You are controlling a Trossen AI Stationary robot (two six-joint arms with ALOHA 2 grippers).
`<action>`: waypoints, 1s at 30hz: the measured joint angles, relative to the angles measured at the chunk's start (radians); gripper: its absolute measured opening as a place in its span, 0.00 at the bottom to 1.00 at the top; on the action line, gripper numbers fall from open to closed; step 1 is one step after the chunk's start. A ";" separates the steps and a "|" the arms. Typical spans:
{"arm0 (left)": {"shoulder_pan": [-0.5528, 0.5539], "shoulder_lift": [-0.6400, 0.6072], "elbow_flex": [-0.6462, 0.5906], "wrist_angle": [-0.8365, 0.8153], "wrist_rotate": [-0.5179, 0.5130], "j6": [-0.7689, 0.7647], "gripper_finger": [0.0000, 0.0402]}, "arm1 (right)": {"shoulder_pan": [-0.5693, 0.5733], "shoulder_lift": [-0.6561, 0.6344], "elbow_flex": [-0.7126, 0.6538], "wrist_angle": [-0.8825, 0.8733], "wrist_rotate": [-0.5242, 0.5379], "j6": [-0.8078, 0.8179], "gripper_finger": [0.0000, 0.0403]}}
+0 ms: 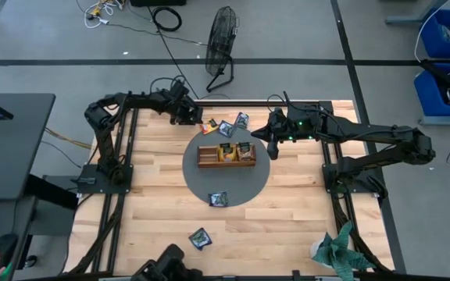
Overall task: Pick & Place Tea
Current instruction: Put the yellow tea bag into the middle section of the wooden organizer
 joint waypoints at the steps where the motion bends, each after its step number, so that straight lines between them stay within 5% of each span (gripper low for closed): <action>1: -0.002 0.000 0.000 -0.002 -0.001 0.000 0.55 | 0.000 0.000 0.000 -0.001 0.000 0.000 0.00; 20: -0.058 0.009 0.000 0.020 -0.063 -0.028 0.52 | 0.000 0.000 0.000 -0.033 0.018 0.000 0.00; 30: -0.062 0.025 -0.002 0.062 -0.095 -0.031 0.12 | 0.000 0.000 0.000 -0.065 0.049 0.014 0.00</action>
